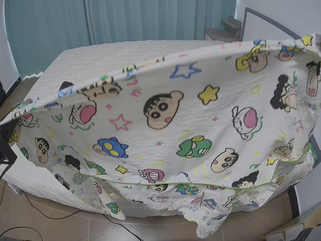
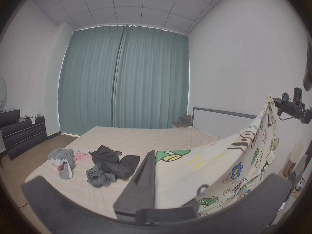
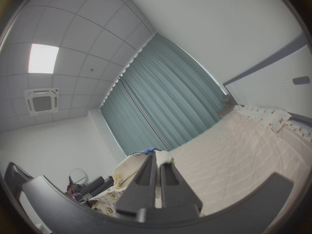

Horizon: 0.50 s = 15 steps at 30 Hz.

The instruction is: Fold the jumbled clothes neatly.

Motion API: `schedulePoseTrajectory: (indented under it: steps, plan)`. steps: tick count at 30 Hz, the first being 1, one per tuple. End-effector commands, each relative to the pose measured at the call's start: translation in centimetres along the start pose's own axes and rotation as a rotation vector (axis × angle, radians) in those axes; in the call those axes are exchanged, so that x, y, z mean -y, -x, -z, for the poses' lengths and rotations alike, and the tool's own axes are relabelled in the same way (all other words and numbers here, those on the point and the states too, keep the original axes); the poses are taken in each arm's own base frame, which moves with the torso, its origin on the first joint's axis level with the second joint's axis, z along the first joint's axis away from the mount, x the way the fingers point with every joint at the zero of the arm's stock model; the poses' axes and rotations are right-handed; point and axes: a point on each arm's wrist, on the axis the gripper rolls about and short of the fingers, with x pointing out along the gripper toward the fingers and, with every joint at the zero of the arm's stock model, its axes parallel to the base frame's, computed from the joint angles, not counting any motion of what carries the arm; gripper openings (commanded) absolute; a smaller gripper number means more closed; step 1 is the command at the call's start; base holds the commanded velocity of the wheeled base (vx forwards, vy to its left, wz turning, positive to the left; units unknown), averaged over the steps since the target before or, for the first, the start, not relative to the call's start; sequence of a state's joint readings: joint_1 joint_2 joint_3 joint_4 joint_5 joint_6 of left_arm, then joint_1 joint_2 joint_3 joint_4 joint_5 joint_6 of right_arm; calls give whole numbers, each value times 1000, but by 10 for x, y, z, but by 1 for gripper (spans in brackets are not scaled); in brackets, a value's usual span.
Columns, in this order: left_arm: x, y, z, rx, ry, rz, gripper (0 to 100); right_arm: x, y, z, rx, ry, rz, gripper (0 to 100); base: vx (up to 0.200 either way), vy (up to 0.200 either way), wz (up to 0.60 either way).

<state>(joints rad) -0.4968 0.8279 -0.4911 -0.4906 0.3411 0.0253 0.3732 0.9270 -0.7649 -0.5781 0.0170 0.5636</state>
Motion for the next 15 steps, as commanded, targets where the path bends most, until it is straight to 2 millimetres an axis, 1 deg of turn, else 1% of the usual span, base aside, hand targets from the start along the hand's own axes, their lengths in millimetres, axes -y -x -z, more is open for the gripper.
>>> schedulePoseTrajectory:
  steps: [1,3,4,6,9,10,11,13,15]
  plan:
    - [2,-3,21,-93,-17,5,0,27,-16,35,-127,3,103,0,0,0,0]
    - [3,-8,25,-116,-20,2,0,33,-19,41,-135,8,129,0,0,0,0]
    - [5,-14,29,-144,-9,1,0,43,-24,47,-135,18,166,0,0,0,0]
    - [8,-20,33,-174,19,-2,0,56,-33,52,-133,29,198,0,0,0,0]
    - [13,-36,43,-242,28,-9,0,79,-47,61,-153,41,243,0,0,0,0]
    - [15,-39,45,-253,32,-10,0,84,-50,63,-158,41,252,0,0,0,0]
    - [17,-48,51,-282,43,-15,0,91,-56,67,-169,40,263,0,0,0,0]
    - [20,-55,55,-302,49,-19,0,95,-60,72,-179,40,268,0,0,0,0]
    - [25,-72,64,-337,54,-33,0,104,-68,80,-189,38,275,0,200,0,0]
